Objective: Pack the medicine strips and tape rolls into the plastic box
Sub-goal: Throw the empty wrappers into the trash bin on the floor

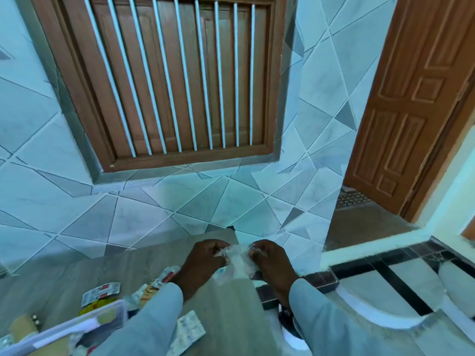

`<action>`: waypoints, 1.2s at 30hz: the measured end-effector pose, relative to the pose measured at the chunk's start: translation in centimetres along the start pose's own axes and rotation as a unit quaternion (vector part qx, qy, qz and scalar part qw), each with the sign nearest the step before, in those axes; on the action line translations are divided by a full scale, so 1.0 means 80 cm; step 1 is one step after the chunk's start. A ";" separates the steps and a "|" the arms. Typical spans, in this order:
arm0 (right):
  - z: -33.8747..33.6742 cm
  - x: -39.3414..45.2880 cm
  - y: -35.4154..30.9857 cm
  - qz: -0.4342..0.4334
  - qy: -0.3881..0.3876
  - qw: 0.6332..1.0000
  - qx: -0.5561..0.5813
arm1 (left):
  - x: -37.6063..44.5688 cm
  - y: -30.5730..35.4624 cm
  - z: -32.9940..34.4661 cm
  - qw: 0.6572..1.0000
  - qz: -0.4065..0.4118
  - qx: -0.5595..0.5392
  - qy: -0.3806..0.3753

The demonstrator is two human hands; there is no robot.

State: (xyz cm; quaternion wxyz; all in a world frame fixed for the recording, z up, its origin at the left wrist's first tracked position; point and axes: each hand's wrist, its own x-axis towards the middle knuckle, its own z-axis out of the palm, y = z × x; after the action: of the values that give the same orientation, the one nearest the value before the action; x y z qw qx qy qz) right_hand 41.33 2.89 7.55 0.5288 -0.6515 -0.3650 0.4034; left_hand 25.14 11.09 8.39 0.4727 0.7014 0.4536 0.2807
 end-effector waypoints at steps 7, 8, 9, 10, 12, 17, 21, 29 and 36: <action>-0.119 0.014 -0.010 0.008 -0.036 0.996 0.087 | -0.004 0.071 0.104 0.983 -0.041 -0.166 0.065; -0.134 0.020 -0.007 0.013 -0.033 0.995 0.095 | 0.000 0.078 0.119 0.978 -0.051 -0.191 0.065; -0.145 0.027 -0.004 0.019 -0.028 0.995 0.097 | 0.004 0.084 0.129 0.973 -0.058 -0.213 0.066; -0.157 0.035 0.000 0.028 -0.022 0.994 0.102 | 0.011 0.089 0.142 0.970 -0.058 -0.227 0.064; -0.175 0.048 0.006 0.042 -0.012 0.993 0.112 | 0.025 0.093 0.157 0.967 -0.058 -0.237 0.070; -0.220 0.082 0.020 0.066 0.011 0.990 0.123 | 0.078 0.094 0.193 0.965 -0.061 -0.239 0.091; -0.252 0.123 0.031 0.088 0.029 0.985 0.146 | 0.116 0.092 0.236 0.972 -0.061 -0.213 0.074; -0.306 0.213 0.072 0.148 0.034 0.982 0.112 | 0.198 0.065 0.328 0.971 -0.108 -0.179 0.115; -0.371 0.347 0.173 0.161 -0.010 0.986 -0.049 | 0.298 0.003 0.430 0.966 -0.188 -0.081 0.156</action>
State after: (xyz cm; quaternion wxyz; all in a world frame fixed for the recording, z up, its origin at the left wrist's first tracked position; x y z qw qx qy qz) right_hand 80.41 13.82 -6.47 0.4206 -0.7230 -0.2798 0.4712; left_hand 63.81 18.48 -5.81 0.4957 0.5102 0.6215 0.3283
